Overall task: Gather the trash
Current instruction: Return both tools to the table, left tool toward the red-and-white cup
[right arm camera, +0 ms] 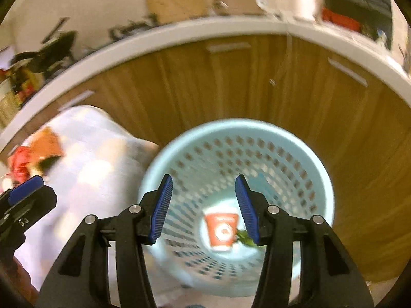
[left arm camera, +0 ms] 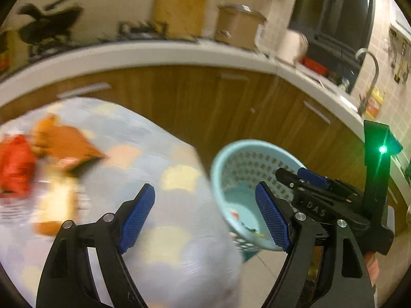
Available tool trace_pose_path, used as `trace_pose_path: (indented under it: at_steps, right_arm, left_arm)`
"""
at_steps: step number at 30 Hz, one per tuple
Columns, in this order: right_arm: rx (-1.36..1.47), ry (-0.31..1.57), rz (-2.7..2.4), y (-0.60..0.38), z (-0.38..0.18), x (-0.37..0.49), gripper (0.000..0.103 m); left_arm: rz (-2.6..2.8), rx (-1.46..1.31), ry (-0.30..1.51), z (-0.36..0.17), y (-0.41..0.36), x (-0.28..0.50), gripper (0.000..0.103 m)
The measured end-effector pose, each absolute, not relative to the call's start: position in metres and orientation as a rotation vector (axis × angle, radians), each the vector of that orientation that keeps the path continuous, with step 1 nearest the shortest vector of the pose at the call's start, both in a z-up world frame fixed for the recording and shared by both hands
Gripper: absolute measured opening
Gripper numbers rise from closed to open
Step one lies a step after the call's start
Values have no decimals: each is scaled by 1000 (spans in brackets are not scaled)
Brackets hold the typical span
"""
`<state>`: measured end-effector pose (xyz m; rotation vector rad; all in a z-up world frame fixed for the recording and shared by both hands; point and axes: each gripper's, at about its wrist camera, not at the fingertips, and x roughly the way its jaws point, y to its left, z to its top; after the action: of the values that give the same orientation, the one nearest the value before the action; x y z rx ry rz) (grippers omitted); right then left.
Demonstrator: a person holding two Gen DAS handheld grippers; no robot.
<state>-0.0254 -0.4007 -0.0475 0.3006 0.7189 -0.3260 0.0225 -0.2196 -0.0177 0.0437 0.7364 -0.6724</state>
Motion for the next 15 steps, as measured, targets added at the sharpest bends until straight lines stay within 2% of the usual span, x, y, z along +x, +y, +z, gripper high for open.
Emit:
trace_pose_path:
  at_steps: [7, 15]
  right_arm:
    - [240, 631, -147, -306, -12, 9, 47]
    - [230, 646, -48, -219, -24, 56, 47]
  left_arm:
    - [-414, -36, 648, 13, -97, 33, 78]
    - [-17, 25, 645, 3, 13, 69, 79]
